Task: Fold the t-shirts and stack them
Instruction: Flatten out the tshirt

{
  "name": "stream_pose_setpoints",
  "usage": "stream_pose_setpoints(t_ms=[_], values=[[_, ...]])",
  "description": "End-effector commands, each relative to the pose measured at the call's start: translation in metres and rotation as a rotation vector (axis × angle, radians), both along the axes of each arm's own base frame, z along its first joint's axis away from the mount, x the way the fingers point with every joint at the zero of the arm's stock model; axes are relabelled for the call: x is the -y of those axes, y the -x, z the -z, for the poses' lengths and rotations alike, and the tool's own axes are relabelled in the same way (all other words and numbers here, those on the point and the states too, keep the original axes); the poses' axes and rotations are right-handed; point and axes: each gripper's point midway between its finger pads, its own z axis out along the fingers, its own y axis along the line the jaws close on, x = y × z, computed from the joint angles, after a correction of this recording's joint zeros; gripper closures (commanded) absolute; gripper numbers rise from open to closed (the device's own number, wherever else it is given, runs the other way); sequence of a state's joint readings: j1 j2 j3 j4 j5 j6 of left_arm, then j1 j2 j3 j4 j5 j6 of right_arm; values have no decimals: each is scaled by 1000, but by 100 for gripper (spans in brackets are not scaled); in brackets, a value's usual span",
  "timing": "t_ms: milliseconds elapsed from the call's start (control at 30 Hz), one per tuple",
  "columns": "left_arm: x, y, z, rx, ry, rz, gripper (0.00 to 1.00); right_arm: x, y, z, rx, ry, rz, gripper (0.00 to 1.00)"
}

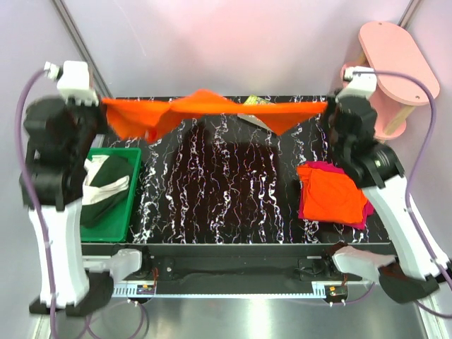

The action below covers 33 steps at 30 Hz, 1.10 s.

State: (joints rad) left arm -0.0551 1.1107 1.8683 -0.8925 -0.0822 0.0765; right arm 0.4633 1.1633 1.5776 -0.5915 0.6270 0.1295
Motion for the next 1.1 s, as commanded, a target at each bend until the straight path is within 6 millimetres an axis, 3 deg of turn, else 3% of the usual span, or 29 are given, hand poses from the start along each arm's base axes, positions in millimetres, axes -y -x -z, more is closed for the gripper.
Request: stream_pose_setpoints(t_ms=[0, 67, 200, 233, 333, 433, 500, 533, 567, 600, 633, 667, 733, 767, 833, 867, 1067], values=[[0, 63, -24, 153, 32, 14, 100, 37, 55, -27, 82, 40, 70, 100], [-3, 86, -30, 182, 31, 5, 100, 46, 69, -38, 95, 44, 81, 100], [-5, 120, -64, 277, 40, 1, 100, 57, 87, -68, 149, 21, 83, 100], [-5, 124, -69, 293, 41, 1, 100, 59, 92, -81, 176, 3, 78, 100], [-6, 130, -82, 324, 41, -1, 100, 54, 89, -93, 194, -21, 60, 100], [-8, 121, -71, 290, 34, -11, 100, 43, 74, -79, 165, -23, 52, 100], [-7, 102, -47, 223, 25, -9, 100, 38, 66, -66, 145, -24, 50, 100], [-5, 99, -39, 210, 23, -2, 100, 32, 57, -49, 117, -24, 51, 100], [-3, 82, -12, 140, 16, 7, 100, 30, 53, -41, 105, -26, 53, 100], [-2, 77, 0, 115, 15, 11, 100, 27, 48, -31, 88, -23, 54, 100], [-1, 72, 9, 103, 12, 17, 100, 21, 40, -9, 51, -18, 56, 100], [2, 59, 40, 28, 10, 29, 100, 18, 34, 4, 26, -13, 59, 100], [2, 48, 63, -13, 5, 31, 100, 9, 23, 39, -32, -14, 54, 100], [3, 39, 94, -83, -4, 35, 100, 4, 17, 54, -59, -9, 51, 100], [3, 26, 114, -112, -12, 34, 100, -2, 8, 91, -120, -4, 58, 100], [4, 17, 142, -181, -19, 38, 100, -5, 1, 107, -154, 6, 63, 100], [7, -30, 209, -309, -44, 63, 100, -11, -34, 183, -299, 14, 107, 100]])
